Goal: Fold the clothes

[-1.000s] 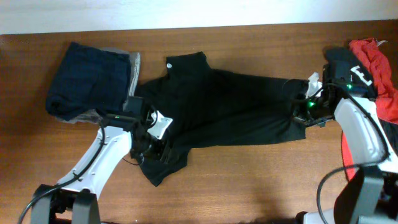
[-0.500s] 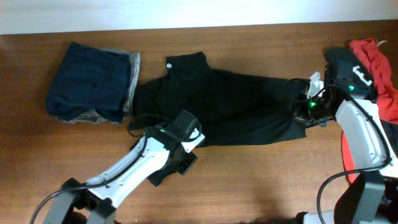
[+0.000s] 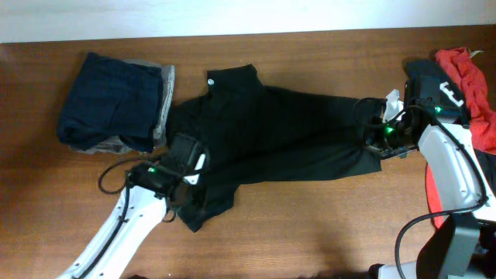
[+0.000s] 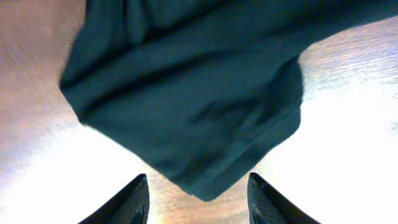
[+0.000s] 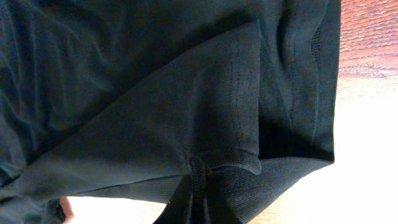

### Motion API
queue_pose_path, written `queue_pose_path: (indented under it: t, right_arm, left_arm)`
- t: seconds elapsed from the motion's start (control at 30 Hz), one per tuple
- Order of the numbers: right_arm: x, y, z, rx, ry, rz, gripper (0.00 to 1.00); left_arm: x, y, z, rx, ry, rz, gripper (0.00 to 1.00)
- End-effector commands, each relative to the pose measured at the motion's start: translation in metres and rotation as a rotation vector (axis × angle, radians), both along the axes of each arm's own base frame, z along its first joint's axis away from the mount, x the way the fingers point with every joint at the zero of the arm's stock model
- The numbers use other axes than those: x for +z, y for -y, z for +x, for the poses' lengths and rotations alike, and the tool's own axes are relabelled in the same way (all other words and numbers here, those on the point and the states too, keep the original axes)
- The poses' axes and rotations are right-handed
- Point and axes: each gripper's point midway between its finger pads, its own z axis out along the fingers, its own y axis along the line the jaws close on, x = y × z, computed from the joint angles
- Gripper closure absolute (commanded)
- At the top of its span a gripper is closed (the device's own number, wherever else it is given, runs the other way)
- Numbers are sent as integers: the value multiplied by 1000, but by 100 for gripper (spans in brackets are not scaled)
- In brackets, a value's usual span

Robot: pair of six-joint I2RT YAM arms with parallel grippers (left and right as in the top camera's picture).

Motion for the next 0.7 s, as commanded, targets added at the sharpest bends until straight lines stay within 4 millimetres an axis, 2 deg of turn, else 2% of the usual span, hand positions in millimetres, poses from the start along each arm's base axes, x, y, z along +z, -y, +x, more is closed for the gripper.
queue_pose_path:
  t: [0.0, 0.03, 0.1, 0.13, 0.2, 0.33, 0.47, 0.57, 0.63, 0.67]
  right_arm:
    - [14, 0, 2, -2, 38, 1, 94]
    - [14, 0, 2, -2, 35, 2, 94]
    - [14, 0, 1, 1, 35, 1, 94]
    - [13, 0, 1, 1, 32, 2, 94]
    - [13, 0, -1, 9, 27, 1, 94]
    - [13, 0, -1, 8, 25, 1, 94]
    - [13, 0, -2, 8, 23, 2, 94]
    - [13, 0, -2, 8, 24, 2, 94]
    - [13, 0, -2, 8, 24, 2, 94]
    - [13, 0, -2, 8, 24, 2, 94]
  left_arm:
    - [-33, 0, -30, 111, -138, -89, 47]
    - [-39, -1, -33, 148, -151, -98, 45]
    - [-46, -5, -38, 234, -171, -99, 30]
    - [-50, -8, -42, 292, -190, -98, 27]
    - [-53, -11, -47, 371, -217, -107, 27]
    - [-58, -18, -35, 486, -186, -131, 23]
    - [-72, -17, -30, 575, -151, -163, 24]
    - [-78, -17, -29, 579, -136, -173, 42]
    - [-78, -18, -28, 579, -131, -168, 60]
    - [-78, -19, -28, 580, -125, -161, 75]
